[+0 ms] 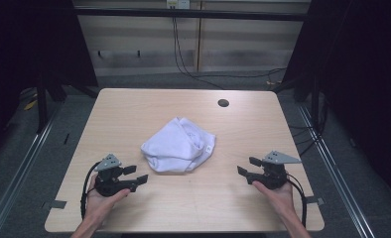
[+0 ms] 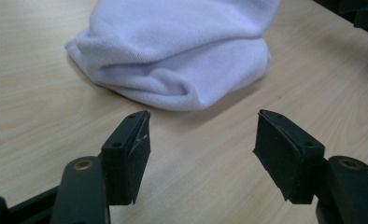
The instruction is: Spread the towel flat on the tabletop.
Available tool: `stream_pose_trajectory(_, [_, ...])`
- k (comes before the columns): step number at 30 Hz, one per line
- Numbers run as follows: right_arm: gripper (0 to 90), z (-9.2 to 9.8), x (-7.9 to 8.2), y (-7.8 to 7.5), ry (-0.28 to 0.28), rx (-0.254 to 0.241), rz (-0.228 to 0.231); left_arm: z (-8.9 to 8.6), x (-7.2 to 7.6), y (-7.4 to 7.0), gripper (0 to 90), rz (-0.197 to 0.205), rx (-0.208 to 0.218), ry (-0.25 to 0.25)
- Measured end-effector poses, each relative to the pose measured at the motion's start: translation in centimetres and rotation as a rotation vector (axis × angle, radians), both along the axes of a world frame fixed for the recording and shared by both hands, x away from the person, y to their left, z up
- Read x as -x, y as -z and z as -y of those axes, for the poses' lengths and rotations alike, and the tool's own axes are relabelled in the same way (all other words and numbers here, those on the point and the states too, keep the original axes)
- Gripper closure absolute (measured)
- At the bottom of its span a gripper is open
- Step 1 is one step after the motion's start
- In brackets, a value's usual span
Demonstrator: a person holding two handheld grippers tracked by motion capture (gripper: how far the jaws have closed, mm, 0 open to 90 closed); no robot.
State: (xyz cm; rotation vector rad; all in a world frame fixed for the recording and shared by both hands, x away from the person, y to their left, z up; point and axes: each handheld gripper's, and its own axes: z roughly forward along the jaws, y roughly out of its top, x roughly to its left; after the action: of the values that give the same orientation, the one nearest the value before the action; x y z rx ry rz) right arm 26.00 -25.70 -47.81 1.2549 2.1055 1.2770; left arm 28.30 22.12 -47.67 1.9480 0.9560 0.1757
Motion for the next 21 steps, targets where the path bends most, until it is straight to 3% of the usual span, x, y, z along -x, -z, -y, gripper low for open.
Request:
stream_pose_trajectory(3, [35.3, -0.2, -0.3, 0.3, -0.024, -0.002, -0.026, 0.0, -0.2, -0.1, 35.2, 0.0, -0.002, -0.01])
stream_pose_trajectory(5, [35.4, -0.2, -0.3, 0.3, -0.03, 0.001, -0.029, 0.3, -0.3, -0.3, 34.7, 0.018, -0.033, -0.032])
stream_pose_trajectory(6, [35.9, -0.3, -0.4, 0.3, -0.025, 0.028, -0.023, 0.5, -0.4, -0.5, 34.3, 0.023, -0.03, -0.033])
stream_pose_trajectory(9, [35.1, 0.0, -0.3, 0.2, -0.038, 0.008, -0.036, 1.0, -1.3, -1.2, 35.7, 0.049, -0.043, -0.027])
stream_pose_trajectory(12, [34.6, 0.1, -0.2, 0.0, -0.05, 0.001, -0.036, 1.7, -3.3, -2.2, 35.6, 0.032, -0.005, -0.027])
stream_pose_trajectory(15, [33.6, -0.1, 0.0, -0.2, -0.064, 0.014, -0.025, 3.1, -5.7, -3.0, 42.6, 0.081, -0.014, -0.027])
stream_pose_trajectory(19, [33.1, -0.3, 0.2, -0.2, -0.072, 0.016, -0.026, 4.1, -6.9, -2.5, 39.7, 0.088, 0.009, -0.042])
stream_pose_trajectory(21, [33.2, -0.4, 0.0, 0.0, -0.074, 0.035, -0.016, 5.6, -7.6, -1.0, 38.1, 0.063, -0.038, -0.021])
